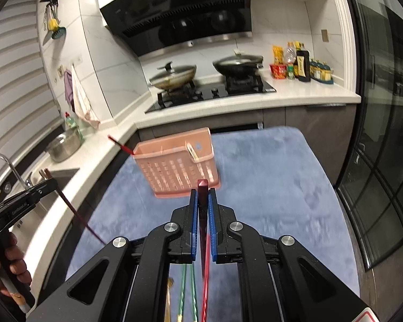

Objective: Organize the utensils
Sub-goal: 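Carry both dark red chopsticks into the pink holder and open both tools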

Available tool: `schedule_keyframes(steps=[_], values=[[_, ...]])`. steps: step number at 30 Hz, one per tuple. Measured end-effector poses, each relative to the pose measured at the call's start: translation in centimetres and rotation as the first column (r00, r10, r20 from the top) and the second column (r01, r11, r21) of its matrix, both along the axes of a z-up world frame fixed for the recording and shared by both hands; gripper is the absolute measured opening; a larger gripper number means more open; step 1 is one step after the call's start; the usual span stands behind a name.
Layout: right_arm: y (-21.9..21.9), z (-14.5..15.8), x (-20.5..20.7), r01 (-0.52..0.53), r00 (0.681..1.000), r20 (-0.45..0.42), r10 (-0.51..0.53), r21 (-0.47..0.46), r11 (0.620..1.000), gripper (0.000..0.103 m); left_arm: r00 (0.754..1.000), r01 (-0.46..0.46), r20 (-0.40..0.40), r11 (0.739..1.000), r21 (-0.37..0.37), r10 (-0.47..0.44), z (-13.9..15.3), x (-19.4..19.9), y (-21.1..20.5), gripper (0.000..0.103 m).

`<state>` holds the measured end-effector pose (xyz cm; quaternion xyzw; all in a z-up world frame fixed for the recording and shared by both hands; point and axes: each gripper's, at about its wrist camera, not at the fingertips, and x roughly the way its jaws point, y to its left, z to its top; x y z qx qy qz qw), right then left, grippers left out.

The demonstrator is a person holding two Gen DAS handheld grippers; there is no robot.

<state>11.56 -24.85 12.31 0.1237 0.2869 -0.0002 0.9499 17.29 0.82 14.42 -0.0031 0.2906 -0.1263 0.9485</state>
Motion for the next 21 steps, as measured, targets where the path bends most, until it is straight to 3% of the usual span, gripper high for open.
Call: schedule_keyframes(steps=[14,21], values=[[0.4,8.9,9.3,-0.073,0.978,0.196,0.066,0.029,0.997,0.008,0.978,0.036,0.207,0.998,-0.051,-0.025,9.8,7.5,-3.4,0.007],[0.1,10.4,14.9,-0.075,0.969,0.240,0.063,0.041,0.996,0.008,0.966,0.007,0.258,0.996,-0.086,0.015,11.2,12.6,-4.3,0.007]])
